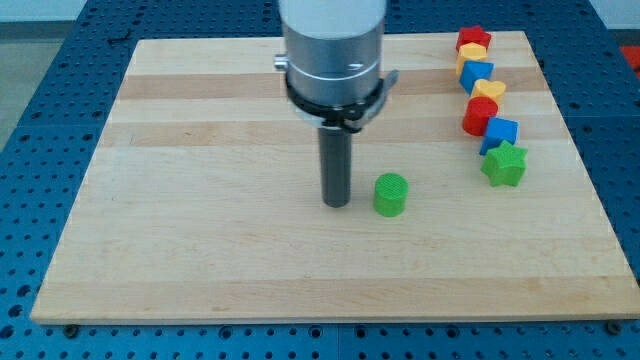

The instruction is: Move the green circle closer to green star

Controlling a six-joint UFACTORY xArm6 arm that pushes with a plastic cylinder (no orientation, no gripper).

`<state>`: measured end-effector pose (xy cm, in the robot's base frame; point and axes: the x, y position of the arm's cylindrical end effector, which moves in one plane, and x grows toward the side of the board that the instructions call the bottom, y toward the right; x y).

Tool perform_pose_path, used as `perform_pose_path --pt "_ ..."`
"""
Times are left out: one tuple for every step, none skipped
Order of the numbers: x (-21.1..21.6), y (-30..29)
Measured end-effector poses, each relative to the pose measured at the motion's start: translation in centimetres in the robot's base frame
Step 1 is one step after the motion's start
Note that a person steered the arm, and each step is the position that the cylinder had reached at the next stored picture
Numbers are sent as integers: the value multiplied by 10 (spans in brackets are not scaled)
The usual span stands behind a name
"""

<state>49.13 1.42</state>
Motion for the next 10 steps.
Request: perform_pose_path --pt "0 41" --pt "0 74" --pt "0 83" --pt "2 79" --pt "9 85" --pt "10 108" --pt "10 124" --pt "18 125" --pt "34 126" --pt "34 136"
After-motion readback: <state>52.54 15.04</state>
